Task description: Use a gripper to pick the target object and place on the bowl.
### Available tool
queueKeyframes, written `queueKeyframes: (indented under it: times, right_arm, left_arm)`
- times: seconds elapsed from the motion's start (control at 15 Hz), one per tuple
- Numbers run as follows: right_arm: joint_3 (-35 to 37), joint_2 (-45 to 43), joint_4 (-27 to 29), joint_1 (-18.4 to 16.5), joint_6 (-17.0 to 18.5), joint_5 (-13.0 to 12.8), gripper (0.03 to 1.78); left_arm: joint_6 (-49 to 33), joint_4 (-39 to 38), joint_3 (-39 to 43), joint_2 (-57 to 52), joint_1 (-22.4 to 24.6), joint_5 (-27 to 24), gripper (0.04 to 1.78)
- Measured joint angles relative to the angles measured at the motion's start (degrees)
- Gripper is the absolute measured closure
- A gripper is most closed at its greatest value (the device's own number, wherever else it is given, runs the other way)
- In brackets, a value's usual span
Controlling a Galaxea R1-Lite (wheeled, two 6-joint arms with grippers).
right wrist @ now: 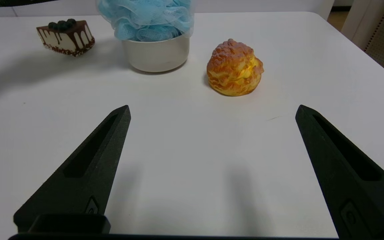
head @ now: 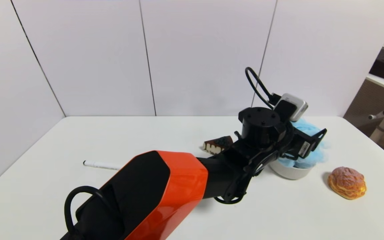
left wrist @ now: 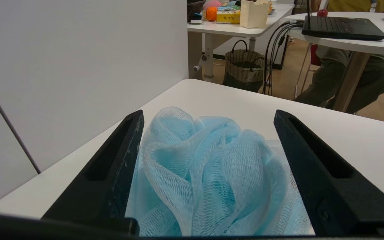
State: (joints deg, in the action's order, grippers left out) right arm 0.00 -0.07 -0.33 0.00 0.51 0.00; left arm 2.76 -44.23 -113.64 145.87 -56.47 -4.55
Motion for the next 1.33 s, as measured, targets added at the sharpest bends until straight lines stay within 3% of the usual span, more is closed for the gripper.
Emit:
queueKeyframes:
  times: [0.33, 0.53, 0.93, 1.33]
  right_arm:
    - [0.0, 0.0, 0.0, 0.0, 0.0, 0.0, 0.10]
    - [0.0, 0.0, 0.0, 0.0, 0.0, 0.0, 0.10]
    - [0.0, 0.0, 0.0, 0.0, 0.0, 0.0, 0.10]
    - [0.0, 0.0, 0.0, 0.0, 0.0, 0.0, 0.10]
  left_arm:
    - [3.6, 7.2, 2.4, -7.1, 1.5, 0.0, 0.27]
    - [5.0, 13.6, 8.8, -17.4, 2.8, 0.1, 0.22]
    - [5.6, 22.2, 36.3, -46.1, 8.4, 3.1, 0.16]
    - [4.8, 23.2, 63.3, -73.2, 19.0, 5.9, 0.15]
